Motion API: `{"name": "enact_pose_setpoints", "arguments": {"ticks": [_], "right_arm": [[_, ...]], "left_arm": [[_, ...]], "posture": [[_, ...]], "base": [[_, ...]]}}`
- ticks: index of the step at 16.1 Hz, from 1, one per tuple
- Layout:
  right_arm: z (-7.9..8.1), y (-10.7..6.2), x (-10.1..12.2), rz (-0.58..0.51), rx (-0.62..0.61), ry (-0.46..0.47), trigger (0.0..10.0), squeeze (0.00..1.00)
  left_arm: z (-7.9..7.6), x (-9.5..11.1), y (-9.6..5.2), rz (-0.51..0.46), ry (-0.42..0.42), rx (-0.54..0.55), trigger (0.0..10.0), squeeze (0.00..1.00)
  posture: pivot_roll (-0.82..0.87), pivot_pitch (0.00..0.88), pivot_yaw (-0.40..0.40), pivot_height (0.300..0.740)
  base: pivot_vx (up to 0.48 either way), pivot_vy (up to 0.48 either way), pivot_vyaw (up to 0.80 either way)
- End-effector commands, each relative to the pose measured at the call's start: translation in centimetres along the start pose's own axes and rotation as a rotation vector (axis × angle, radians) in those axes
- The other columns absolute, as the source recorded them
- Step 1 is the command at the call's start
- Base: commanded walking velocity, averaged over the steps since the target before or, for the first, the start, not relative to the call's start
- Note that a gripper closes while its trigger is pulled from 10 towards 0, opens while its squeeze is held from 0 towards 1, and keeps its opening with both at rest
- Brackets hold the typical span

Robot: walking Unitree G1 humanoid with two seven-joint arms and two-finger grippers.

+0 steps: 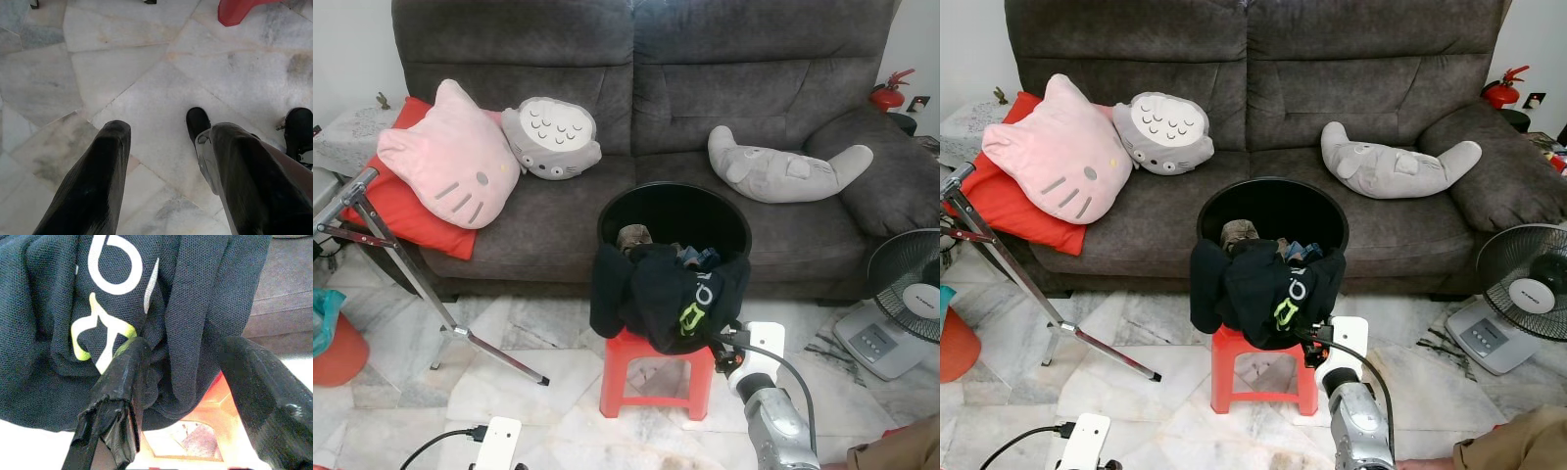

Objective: Hang hanger

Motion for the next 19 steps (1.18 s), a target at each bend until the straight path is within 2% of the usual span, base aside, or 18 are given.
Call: {"name": "enact_pose_setpoints", "arguments": {"ticks": [1,13,17,18,19], "right_arm": [[-0.46,0.67,0.59,0.01,-0.029,0.0,10.0,0.0],[-0.46,0.91,0.53,0.024,-0.035,0.003,10.0,0.0],[-0.21,1.25,0.39,0.065,-0.005,-0.017,10.0,0.0],[-0.14,1.31,0.45,0.063,-0.002,-0.015,9.3,0.0],[0.09,1.45,0.59,0.06,0.007,-0.016,0.9,0.0]], "left_arm": [[0.13,-0.23,-0.03,0.009,0.001,0.003,10.0,0.0],[0.29,-0.37,-0.05,0.014,0.001,0.009,10.0,0.0],[0.26,-0.37,-0.05,0.015,0.004,0.009,10.0,0.0],[0.24,-0.4,-0.05,0.015,0.005,0.008,10.0,0.0],[0.25,-0.45,-0.06,0.017,0.005,0.009,10.0,0.0]], "posture": [[-0.06,0.0,0.021,0.74],[-0.06,0.0,0.019,0.74],[-0.06,0.0,0.02,0.74],[-0.06,0.0,0.02,0.74],[-0.06,0.0,0.02,0.74]], "base": [[0.0,0.0,0.0],[0.0,0.0,0.0],[0.0,0.0,0.0],[0.0,0.0,0.0],[0.0,0.0,0.0]]}}
Point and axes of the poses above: a point about 5 cm out from each wrist's last joint towards the gripper, its own y axis pointing out of the wrist towards the gripper, its own x axis along the axis of the wrist's last joint, z = x × y, the point moved 3 cm from there along y, pointing out of the wrist towards the gripper, and after that the axes turned 2 degrees about -y, right-handed, at the moved point
